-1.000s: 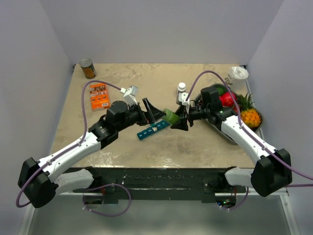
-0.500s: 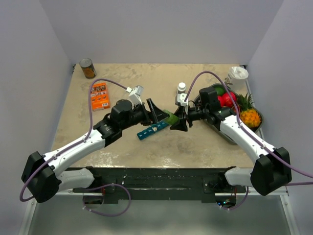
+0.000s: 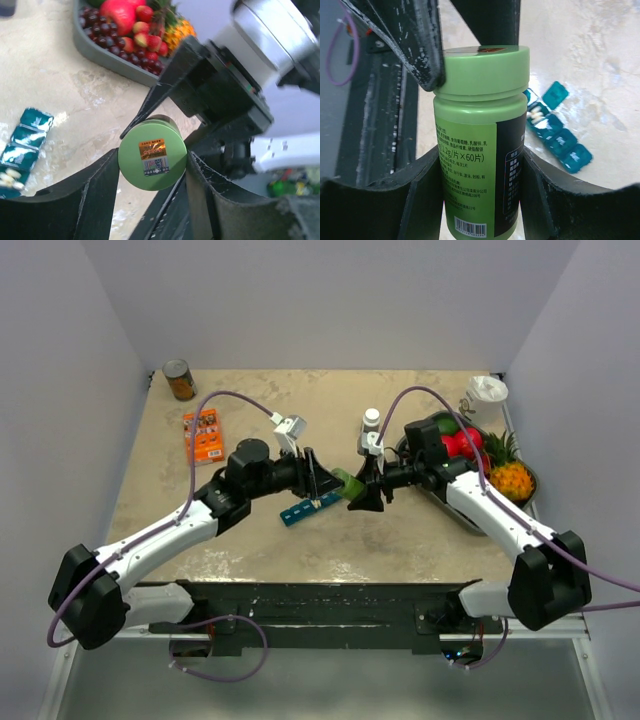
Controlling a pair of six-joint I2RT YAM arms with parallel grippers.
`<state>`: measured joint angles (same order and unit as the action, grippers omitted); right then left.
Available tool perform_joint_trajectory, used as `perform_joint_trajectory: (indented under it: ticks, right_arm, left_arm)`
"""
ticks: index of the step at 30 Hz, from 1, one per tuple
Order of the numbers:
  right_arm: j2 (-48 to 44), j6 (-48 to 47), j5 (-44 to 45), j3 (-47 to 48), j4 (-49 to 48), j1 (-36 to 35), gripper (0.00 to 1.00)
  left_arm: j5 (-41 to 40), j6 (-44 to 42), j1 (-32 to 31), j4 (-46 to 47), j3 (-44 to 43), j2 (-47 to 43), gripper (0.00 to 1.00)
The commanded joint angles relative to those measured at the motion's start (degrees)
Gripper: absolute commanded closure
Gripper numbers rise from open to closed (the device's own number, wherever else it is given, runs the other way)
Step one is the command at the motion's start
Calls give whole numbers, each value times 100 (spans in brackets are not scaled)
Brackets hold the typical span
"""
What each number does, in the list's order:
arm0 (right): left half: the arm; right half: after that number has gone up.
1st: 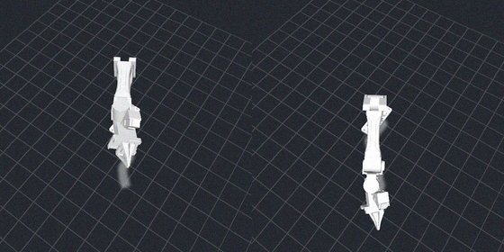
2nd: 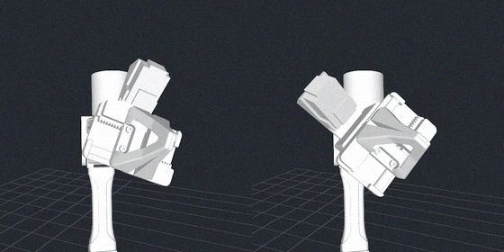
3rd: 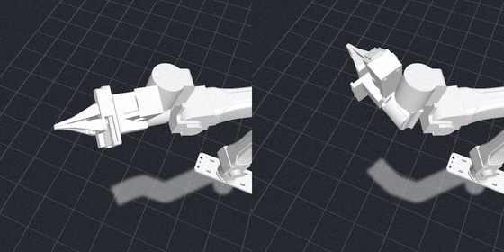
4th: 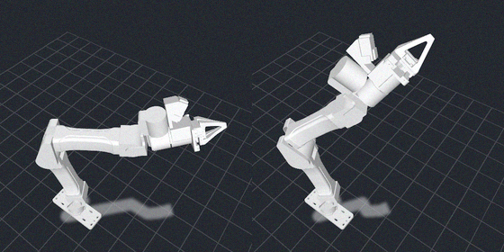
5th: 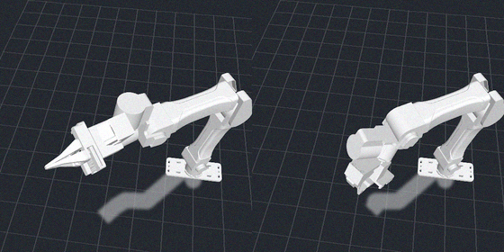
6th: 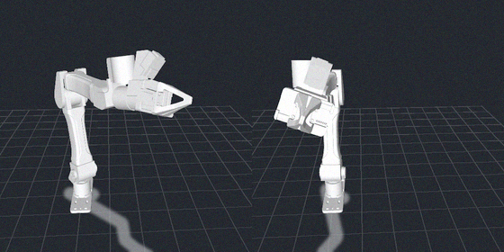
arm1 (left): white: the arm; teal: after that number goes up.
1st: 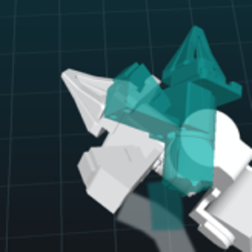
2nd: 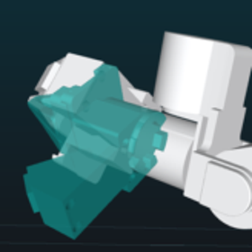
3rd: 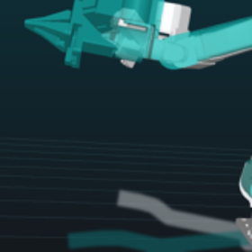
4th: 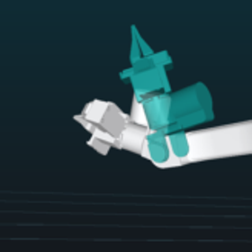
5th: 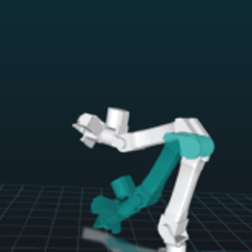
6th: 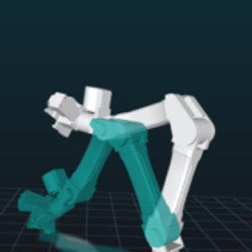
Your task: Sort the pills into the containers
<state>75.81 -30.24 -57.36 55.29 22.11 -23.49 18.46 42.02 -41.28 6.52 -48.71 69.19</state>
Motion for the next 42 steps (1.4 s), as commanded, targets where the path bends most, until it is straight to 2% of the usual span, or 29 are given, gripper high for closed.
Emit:
perform_joint_trajectory:
  ticks: [1,3,4,5,7,11,13,15,18,22,26,29,31,34,38,42]
  right_arm:
    - [161,561,-1381,158,-531,-42,100]
    - [258,1368,-2055,-34,-1232,-42,100]
    - [346,1780,-2277,-140,-1627,-33,100]
    - [373,2637,-2497,-254,-2536,-33,100]
    - [443,2866,-2753,-378,-2799,-42,100]
    - [522,1894,-2745,-106,-1713,-42,100]
    - [470,1724,-2649,-53,-1561,-25,100]
    - [382,1671,-2570,-71,-1543,-33,100]
    - [285,1408,-2315,-10,-1307,-42,100]
    - [215,555,-1858,219,-454,-33,100]
    - [136,151,-1323,272,-146,-33,100]
    - [-31,-87,-357,360,-13,-42,100]
    - [-249,-26,440,290,-171,-51,100]
    - [-356,62,1128,272,-304,-42,100]
    - [-269,115,1359,290,-339,-51,100]
    - [-225,115,1342,290,-321,-68,100]
  left_arm:
    - [2158,-1911,111,780,309,-55,97]
    - [2878,-2616,129,527,222,7,96]
    - [2952,-3186,129,316,221,7,95]
    - [2927,-3383,129,288,265,-54,94]
    - [2892,-3481,163,610,353,-133,83]
    - [2892,-2745,295,1333,494,-213,60]
    - [2909,-2375,339,1561,494,-239,49]
    - [2778,-2147,357,1597,511,-292,38]
    - [2488,-1953,445,1545,546,-546,27]
    - [1628,-1742,603,1169,625,-1291,1]
    - [153,-1268,630,868,801,-2039,1]
    - [-131,-793,621,623,767,-2234,1]
    - [-175,-424,630,116,609,-1955,1]
    - [-211,68,595,-518,100,-1376,1]
    - [-946,281,200,-890,-244,-855,2]
    - [-1029,385,-152,-452,-385,-477,3]
